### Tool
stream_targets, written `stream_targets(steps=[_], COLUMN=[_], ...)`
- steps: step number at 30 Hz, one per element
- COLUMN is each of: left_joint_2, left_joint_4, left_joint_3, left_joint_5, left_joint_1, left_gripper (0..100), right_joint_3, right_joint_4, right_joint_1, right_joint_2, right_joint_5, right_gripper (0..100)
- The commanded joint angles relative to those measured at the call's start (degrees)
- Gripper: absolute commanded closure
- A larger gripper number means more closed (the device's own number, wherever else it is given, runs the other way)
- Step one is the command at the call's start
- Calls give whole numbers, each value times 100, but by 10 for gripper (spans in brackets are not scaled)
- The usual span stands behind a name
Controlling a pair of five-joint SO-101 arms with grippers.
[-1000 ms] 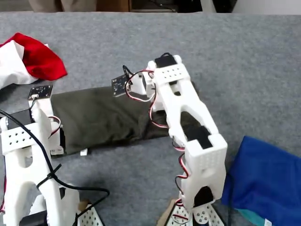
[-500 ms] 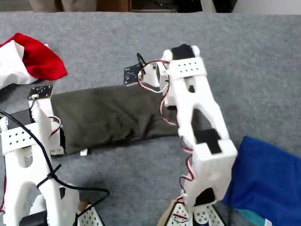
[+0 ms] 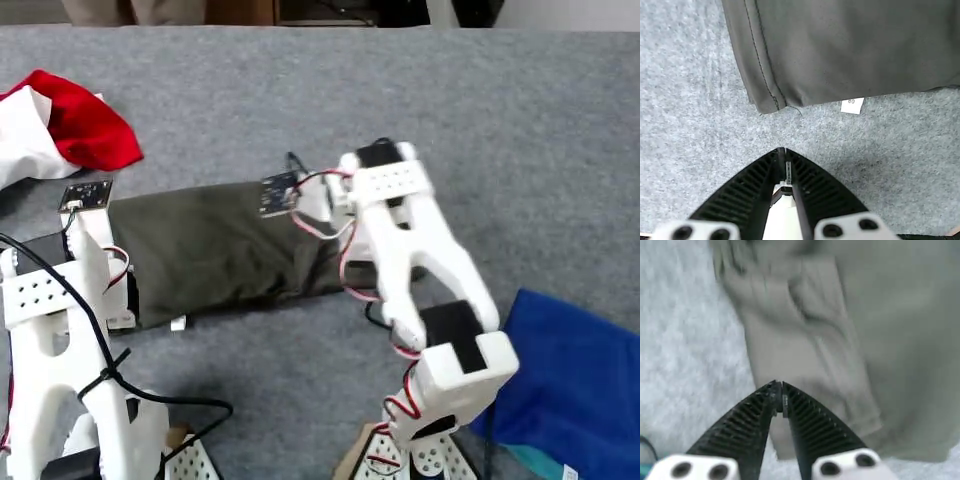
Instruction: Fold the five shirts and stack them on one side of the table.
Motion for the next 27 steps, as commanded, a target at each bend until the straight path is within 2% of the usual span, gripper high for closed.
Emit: stream_targets(steps=[1,6,10,13,18,22,27], left_joint_2=[-154,-154,-154,-154,-154,-145,-110], left_joint_4=[26,44,53,53,53,18,176], left_joint_3=[-70,-70,-70,-70,-70,-132,-721], left_joint_5=[-53,-53,-53,-53,-53,-53,176], left_joint_1=[-35,-35,-44,-44,-44,-35,-220], left_gripper=[979,979,979,979,979,976,822], right_joint_3=[-4,-4,-215,-673,-1297,-1771,-2958], right_joint_4=[-360,-914,-1345,-1275,-607,26,1389], right_joint_1=[-593,-1138,-1147,-1138,-1165,-857,-268], right_joint_2=[-4,426,989,1341,1429,1429,1279], right_joint_5=[-440,-774,-897,-976,-949,-941,-967], right_gripper=[992,992,992,992,992,991,992])
